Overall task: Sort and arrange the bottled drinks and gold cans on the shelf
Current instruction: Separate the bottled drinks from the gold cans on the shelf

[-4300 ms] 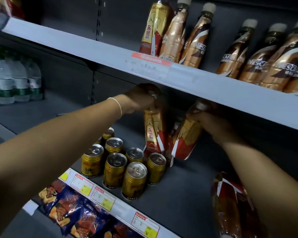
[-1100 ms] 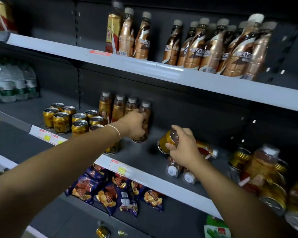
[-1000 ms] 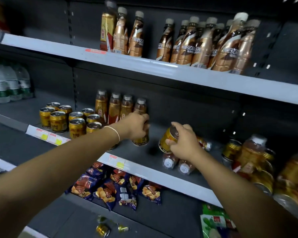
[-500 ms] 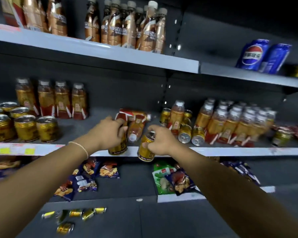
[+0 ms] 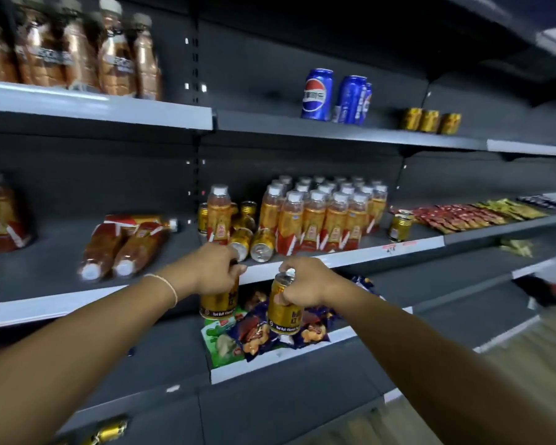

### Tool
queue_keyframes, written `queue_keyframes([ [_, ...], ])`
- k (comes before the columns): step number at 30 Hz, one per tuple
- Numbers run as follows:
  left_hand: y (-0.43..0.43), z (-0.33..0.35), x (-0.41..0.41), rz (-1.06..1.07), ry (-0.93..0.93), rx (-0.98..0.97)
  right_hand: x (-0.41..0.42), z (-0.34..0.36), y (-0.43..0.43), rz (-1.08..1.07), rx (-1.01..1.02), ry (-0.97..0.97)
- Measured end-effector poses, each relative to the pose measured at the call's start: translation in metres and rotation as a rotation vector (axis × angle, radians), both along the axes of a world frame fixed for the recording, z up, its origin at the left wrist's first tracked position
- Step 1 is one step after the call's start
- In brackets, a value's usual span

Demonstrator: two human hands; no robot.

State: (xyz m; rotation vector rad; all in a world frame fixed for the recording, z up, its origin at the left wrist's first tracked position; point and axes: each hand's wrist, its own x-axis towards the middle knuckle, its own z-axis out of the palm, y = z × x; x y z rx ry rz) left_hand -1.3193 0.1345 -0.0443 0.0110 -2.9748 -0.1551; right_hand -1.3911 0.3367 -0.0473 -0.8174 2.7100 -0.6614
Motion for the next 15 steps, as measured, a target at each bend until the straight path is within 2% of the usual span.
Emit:
queue_keyframes([
  [8,0.154,-0.008,-0.097,-0.062,-0.069,0.047,-0.074,-0.007,0.163,-0.128,-0.102,-0.014],
  [15,0.229,-0.008,-0.160,-0.086,-0.076,0.102,-0.132,-0.019,0.246,-0.194,-0.100,-0.011],
])
